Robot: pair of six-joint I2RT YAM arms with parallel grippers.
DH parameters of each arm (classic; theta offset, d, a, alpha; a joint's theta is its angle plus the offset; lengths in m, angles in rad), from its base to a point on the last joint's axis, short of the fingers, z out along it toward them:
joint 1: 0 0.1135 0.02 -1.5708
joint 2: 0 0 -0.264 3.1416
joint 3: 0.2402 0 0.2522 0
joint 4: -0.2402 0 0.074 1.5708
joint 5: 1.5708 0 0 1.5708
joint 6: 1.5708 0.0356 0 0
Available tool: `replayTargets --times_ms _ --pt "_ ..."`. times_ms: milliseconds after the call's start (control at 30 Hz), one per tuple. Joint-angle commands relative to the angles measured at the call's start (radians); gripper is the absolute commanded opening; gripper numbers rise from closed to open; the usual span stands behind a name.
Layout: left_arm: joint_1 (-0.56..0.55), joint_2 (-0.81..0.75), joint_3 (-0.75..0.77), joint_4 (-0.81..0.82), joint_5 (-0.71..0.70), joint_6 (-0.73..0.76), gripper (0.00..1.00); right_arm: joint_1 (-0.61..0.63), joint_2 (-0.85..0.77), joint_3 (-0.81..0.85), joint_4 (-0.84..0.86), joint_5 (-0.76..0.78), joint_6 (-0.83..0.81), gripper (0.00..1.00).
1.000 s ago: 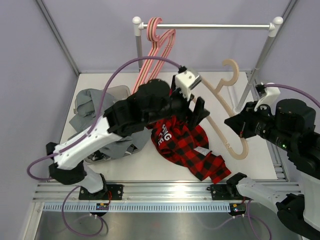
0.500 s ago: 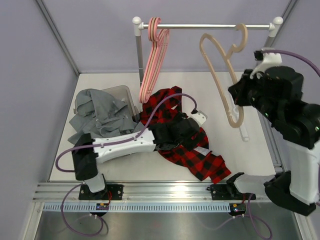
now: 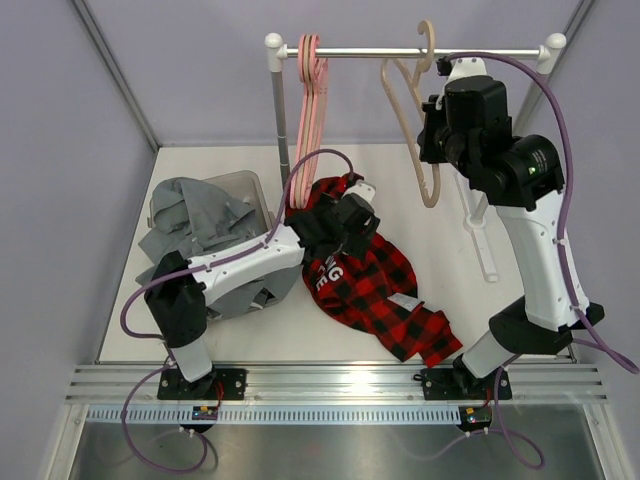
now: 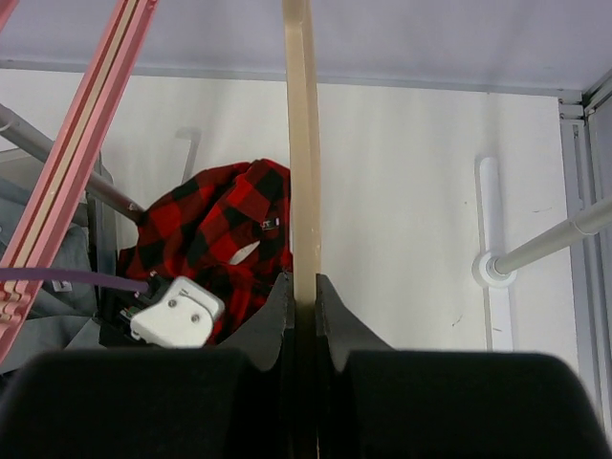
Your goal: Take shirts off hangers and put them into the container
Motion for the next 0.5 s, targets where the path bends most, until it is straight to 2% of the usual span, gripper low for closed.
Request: replayTargets --times_ms 0,133,467 --pt "0.069 0.029 0.024 -0.004 0.081 -0.070 0.99 -0.005 -0.023 -0.061 0.083 0.019 0.012 0.00" --pt "0.107 0.023 -0.045 0.059 0.142 -0.082 0.99 -0.006 -0.092 -0.234 0.162 0.013 0.023 0.00" --pt "0.184 0.169 -0.017 0.062 0.240 -0.110 0.99 -0.010 -0.122 -0.310 0.175 -0.003 0.044 0.00"
